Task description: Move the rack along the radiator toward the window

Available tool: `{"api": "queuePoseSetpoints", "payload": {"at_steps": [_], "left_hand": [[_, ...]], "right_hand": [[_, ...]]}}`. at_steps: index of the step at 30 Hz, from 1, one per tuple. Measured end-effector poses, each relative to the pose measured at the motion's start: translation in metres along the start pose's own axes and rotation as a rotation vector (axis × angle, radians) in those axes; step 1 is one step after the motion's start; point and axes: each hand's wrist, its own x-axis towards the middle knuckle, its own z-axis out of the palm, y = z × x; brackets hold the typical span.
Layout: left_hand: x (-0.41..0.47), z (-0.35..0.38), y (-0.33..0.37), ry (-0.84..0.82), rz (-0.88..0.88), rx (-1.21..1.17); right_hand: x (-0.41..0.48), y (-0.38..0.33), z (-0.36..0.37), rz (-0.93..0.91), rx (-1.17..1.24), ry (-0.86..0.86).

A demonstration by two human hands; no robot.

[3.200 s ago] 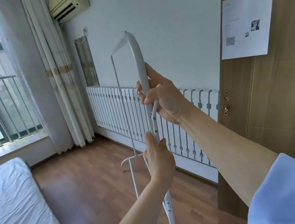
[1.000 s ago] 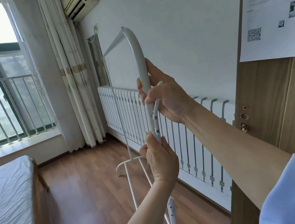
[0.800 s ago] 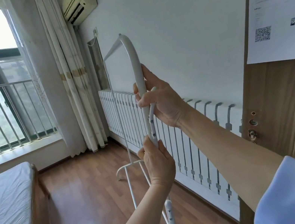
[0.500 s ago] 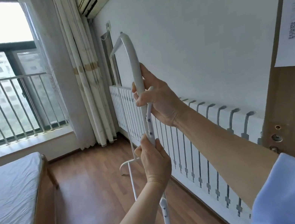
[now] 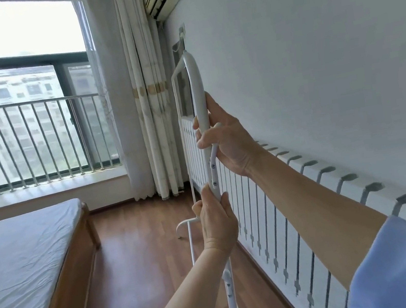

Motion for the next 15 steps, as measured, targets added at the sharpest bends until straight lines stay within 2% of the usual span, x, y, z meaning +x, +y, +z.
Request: {"api": "queuePoseSetpoints", "payload": {"at_steps": [15], "left_hand": [[0.138,0.083,-0.082,-0.093,-0.037,0.021]], "right_hand": [[0.143,0.094,-0.075,-0.008,-0.021,-0.023]]}}
